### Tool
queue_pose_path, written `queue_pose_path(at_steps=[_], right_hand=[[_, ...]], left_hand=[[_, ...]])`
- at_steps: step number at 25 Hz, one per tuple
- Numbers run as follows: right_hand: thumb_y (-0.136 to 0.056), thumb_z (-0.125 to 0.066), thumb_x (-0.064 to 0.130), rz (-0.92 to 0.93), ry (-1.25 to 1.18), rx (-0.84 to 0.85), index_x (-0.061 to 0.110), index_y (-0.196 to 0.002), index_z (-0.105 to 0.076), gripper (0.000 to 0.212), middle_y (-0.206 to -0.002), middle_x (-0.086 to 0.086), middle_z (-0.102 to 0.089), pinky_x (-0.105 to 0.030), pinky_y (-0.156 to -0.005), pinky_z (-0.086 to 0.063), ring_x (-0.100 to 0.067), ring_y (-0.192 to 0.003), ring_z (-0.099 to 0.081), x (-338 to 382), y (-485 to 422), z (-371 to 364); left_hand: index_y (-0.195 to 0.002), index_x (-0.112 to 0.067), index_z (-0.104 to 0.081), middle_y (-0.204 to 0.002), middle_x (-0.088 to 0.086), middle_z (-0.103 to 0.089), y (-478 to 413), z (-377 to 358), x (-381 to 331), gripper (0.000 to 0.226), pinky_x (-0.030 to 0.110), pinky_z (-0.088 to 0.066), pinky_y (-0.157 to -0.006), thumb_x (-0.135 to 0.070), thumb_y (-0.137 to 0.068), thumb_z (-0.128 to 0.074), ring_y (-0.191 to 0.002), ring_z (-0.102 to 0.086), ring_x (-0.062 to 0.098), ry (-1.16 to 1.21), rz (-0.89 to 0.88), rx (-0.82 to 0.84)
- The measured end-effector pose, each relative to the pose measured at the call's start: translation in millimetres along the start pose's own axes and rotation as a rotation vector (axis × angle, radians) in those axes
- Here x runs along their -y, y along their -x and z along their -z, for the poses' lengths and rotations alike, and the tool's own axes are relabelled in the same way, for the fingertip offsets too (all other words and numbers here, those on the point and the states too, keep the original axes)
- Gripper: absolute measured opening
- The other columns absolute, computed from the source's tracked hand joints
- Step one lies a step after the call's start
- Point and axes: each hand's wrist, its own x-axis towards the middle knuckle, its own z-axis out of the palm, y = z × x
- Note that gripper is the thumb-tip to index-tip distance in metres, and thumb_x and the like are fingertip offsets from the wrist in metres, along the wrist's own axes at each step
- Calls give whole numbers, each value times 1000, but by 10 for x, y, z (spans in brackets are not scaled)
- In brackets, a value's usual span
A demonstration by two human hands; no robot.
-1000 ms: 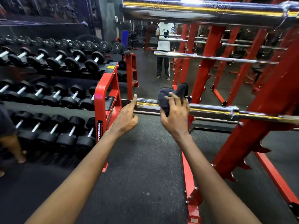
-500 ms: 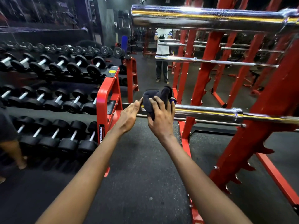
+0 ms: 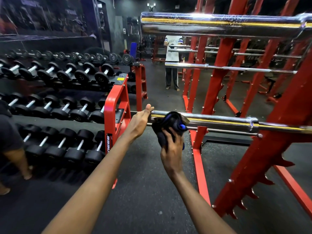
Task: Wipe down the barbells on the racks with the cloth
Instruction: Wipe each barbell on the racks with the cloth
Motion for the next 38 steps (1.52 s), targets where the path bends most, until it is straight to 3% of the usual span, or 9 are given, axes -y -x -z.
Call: queue_pose_path(at_steps=[5,7,10,17,20,23,30,35,38], right_hand=[[-98,-59,1,-763,-661,-360,9,-125,-55,29,-121,-10,-64,-15,-98,-45,-26,-114,-62,9,-246,-46],[-98,-56,3,-959,-1062,-388,-1,-126,-54,29,-120,-14,-69,-32,-100,-55,-31,-112,-67,5,-476,-99],[-94,-56,4,-1049,-1234,-391,-3,-131,-53,37,-122,-19,-69,-49,-100,-55,-35,-113,-68,84,-592,-114],[-93,-49,3,-1137,-1215,-308,1,-120,-64,30,-110,-16,-69,-35,-83,-57,-33,-106,-63,-23,-732,-55],[-95,-47,9,-1225,-1454,-91,0,-118,-70,34,-121,-22,-70,-43,-102,-53,-36,-110,-65,-84,-929,-13],[-99,-43,6,-1214,-1443,76,-2,-101,-77,35,-104,-19,-76,-34,-75,-63,-30,-89,-76,-29,-818,123],[-101,-47,2,-1067,-1056,124,8,-93,-61,17,-83,-7,-67,-25,-59,-55,-14,-69,-67,220,-691,440],[-95,-59,10,-847,-613,75,11,-111,-64,17,-103,-7,-71,-33,-81,-54,-25,-99,-69,272,-650,667],[-92,-63,15,-694,-473,19,19,-98,-61,8,-91,2,-69,-33,-78,-50,-17,-87,-66,487,-851,994]], left_hand=[[-150,-24,-43,-150,-1,-48,35,-56,52,65,25,-27,-113,-64,-100,-28,-139,-41,11,-44,-9,12],[-150,-28,-43,-151,0,-48,20,-72,58,57,28,-29,-115,-57,-103,-31,-139,-42,13,-94,-18,-2],[-149,-34,-42,-144,3,-55,-35,-102,90,48,38,-40,-112,-47,-103,-42,-132,-51,17,-188,-12,-27],[-139,-29,-56,-126,-4,-65,-43,-77,-37,38,29,-44,-102,-35,-103,-47,-119,-58,12,-141,13,-87],[-140,-29,-55,-129,-2,-64,-49,-73,-85,41,26,-44,-98,-39,-101,-51,-120,-59,14,-230,11,-79],[-140,-32,-55,-126,-4,-64,-63,-121,-14,45,27,-47,-99,-43,-96,-61,-113,-61,11,-245,3,-105],[-137,-32,-56,-126,-2,-66,-79,-150,16,44,36,-51,-99,-43,-95,-62,-114,-62,13,-256,-16,-130],[-137,-27,-56,-125,1,-67,-65,-164,-40,45,36,-52,-96,-42,-95,-62,-110,-64,17,-329,-52,-168],[-135,-18,-57,-128,1,-64,-86,-200,-224,41,37,-50,-100,-35,-97,-58,-116,-60,15,-273,-150,-270]])
